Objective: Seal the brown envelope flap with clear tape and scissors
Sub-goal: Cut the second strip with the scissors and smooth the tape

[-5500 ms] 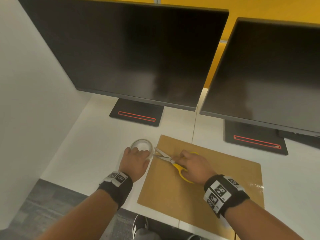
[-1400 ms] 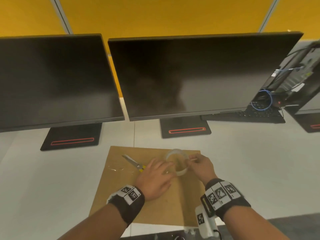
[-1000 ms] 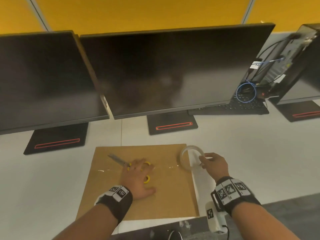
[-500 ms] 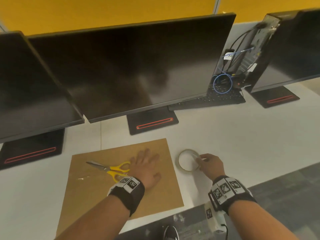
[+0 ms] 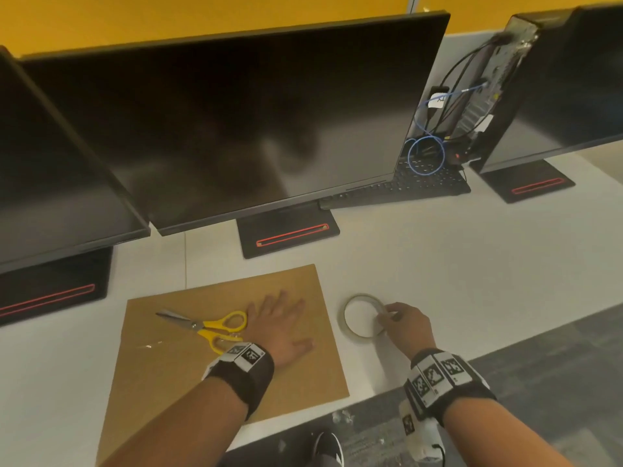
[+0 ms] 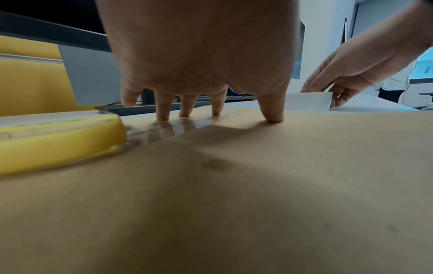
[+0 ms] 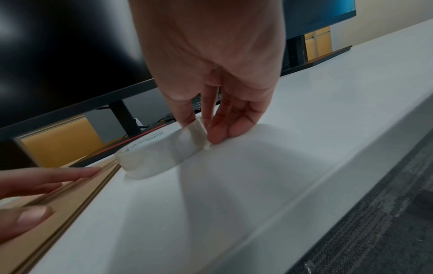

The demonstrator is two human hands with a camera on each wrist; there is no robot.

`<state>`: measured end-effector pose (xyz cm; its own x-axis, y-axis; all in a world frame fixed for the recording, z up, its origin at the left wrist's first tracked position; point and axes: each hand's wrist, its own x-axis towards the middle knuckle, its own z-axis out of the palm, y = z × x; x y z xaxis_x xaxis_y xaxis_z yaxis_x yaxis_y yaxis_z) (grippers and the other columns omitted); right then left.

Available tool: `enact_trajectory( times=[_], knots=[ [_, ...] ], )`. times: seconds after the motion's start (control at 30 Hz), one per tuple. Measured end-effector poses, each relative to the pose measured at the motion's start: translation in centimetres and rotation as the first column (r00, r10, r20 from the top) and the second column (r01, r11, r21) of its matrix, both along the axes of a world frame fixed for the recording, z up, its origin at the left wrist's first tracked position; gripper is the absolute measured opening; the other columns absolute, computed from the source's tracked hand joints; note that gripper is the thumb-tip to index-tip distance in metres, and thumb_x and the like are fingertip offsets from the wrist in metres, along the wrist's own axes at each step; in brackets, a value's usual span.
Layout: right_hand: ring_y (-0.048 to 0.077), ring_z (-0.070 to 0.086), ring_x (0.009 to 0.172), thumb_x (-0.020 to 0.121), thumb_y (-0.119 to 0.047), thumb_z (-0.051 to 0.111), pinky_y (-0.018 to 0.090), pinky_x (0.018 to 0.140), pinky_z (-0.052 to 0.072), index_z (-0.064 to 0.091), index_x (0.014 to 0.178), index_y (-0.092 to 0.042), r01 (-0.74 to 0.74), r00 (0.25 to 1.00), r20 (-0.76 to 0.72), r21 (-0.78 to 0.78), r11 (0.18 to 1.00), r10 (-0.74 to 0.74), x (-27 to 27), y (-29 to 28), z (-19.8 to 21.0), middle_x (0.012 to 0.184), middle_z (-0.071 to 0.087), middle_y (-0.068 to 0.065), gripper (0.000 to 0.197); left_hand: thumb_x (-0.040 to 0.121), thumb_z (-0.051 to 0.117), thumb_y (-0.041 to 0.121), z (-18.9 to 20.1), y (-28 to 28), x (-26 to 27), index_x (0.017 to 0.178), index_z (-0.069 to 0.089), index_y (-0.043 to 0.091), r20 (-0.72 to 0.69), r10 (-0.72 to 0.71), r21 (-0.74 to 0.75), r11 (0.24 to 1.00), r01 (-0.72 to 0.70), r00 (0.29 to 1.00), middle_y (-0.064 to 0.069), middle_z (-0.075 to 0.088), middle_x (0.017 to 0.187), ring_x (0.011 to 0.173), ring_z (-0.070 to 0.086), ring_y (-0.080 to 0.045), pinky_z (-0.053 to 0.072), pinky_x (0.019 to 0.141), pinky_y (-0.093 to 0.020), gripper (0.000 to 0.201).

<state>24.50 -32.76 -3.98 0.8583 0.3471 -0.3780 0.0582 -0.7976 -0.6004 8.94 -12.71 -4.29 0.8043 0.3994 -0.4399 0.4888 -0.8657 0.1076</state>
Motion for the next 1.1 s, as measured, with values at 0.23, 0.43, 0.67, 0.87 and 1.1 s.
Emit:
enact_trajectory(
  times=[0.23, 0.43, 0.67, 0.87, 1.1],
  knots=[
    [0.018, 0.058, 0.081, 0.087, -0.025, 0.061, 0.025, 0.075, 0.043, 0.067, 0.109, -0.015, -0.003, 0.999, 0.046, -0.024, 1.000, 0.004, -0.4, 0.0, -0.4, 0.096, 0.066, 0.006, 0.025, 0.079, 0.039, 0.075, -0.3, 0.3, 0.0, 0.149, 0.003, 0.043, 0.005, -0.007, 0.002, 1.000, 0.007, 1.000, -0.001, -0.009, 0.161, 0.148, -0.003, -0.029, -0.004, 0.114, -0.055, 0.085],
    [0.032, 0.060, 0.100, 0.083, -0.027, 0.062, 0.040, 0.084, 0.050, 0.061, 0.119, -0.018, -0.049, 0.943, 0.324, -0.086, 0.995, 0.075, -1.3, 1.4, 0.5, 0.122, 0.050, 0.012, 0.037, 0.092, 0.040, 0.056, 0.5, 1.0, -0.8, 0.148, 0.018, 0.036, 0.116, -0.003, 0.030, 1.000, -0.001, 0.993, -0.004, -0.001, 0.161, 0.148, 0.005, -0.023, 0.000, 0.116, -0.052, 0.064],
    [0.024, 0.060, 0.103, 0.086, -0.032, 0.059, 0.035, 0.085, 0.049, 0.063, 0.115, -0.026, -0.585, 0.679, 0.438, -0.163, 0.795, 0.589, -5.2, 8.0, 1.5, 0.125, 0.054, 0.004, 0.030, 0.086, 0.046, 0.056, 0.8, 3.6, -5.3, 0.150, 0.013, 0.025, 0.177, 0.360, 0.079, 0.922, -0.378, 0.916, -0.007, -0.007, 0.160, 0.147, 0.002, -0.027, 0.011, 0.115, -0.049, 0.079],
    [0.022, 0.040, 0.132, 0.086, -0.042, 0.037, 0.035, 0.108, 0.036, 0.042, 0.138, -0.029, -0.807, 0.534, 0.203, -0.170, 0.566, 0.821, -9.3, 13.6, 0.5, 0.149, 0.034, -0.001, 0.054, 0.070, 0.046, 0.077, 0.3, 5.2, -9.4, 0.149, 0.012, 0.018, 0.169, 0.624, -0.004, 0.775, -0.632, 0.763, -0.008, 0.017, 0.155, 0.141, 0.022, -0.027, 0.026, 0.111, -0.042, 0.105],
    [0.019, 0.048, 0.125, 0.087, -0.024, 0.056, 0.024, 0.107, 0.034, 0.048, 0.135, -0.021, -0.793, 0.607, 0.110, 0.010, 0.609, 0.787, -12.5, 17.7, -0.2, 0.139, 0.045, 0.000, 0.049, 0.057, 0.071, 0.065, 0.3, 6.4, -10.4, 0.136, 0.032, 0.015, 0.230, 0.726, -0.265, 0.688, -0.676, 0.648, -0.006, 0.043, 0.126, 0.118, 0.044, -0.026, 0.039, 0.100, -0.037, 0.101]
  ],
)
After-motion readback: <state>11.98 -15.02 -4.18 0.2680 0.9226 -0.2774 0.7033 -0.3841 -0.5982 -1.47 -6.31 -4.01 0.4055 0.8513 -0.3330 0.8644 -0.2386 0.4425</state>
